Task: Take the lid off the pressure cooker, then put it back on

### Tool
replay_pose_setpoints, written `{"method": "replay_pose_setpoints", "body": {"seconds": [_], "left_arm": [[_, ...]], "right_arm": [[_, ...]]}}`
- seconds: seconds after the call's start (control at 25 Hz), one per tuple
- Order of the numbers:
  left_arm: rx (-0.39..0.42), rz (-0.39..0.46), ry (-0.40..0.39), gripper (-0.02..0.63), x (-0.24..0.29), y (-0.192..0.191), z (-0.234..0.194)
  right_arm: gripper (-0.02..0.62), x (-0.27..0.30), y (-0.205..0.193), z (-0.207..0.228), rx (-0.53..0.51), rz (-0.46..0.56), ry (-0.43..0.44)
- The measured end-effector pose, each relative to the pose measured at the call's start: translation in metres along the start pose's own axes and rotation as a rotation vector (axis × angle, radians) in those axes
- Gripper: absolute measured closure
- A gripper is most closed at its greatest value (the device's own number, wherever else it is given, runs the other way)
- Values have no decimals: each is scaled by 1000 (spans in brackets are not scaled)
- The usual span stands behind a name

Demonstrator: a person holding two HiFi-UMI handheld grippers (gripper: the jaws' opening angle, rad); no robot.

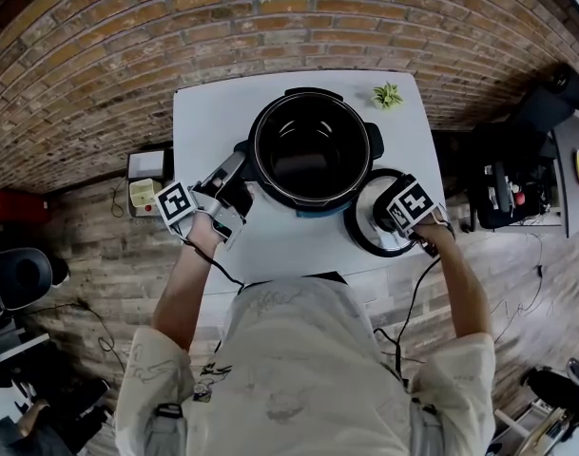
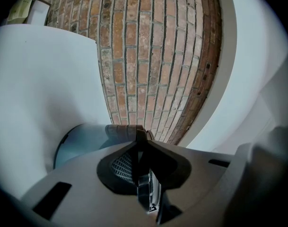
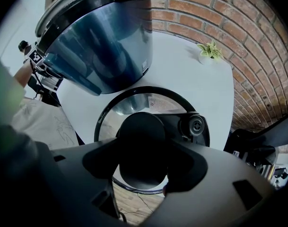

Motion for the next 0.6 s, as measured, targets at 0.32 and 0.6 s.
{"method": "replay_pose_setpoints", "body": {"seconds": [0.32,0.6], "left_arm": [[-1,4,-6,541,1,0,0],[-3,2,-10,541,0,0,0]], "right_arm": [[303,-55,-3,11,-20,22,-23],[302,-117,-5,14,-102,5,-73]]}}
Point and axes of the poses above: the fingertips, and each gripper's own axes: x forward along the fingers, z to its right, y out of its top, the point moved 4 cm from there along -x, backward along the fingers, and after that the axes turned 1 degree about z, right-handed, at the moved point
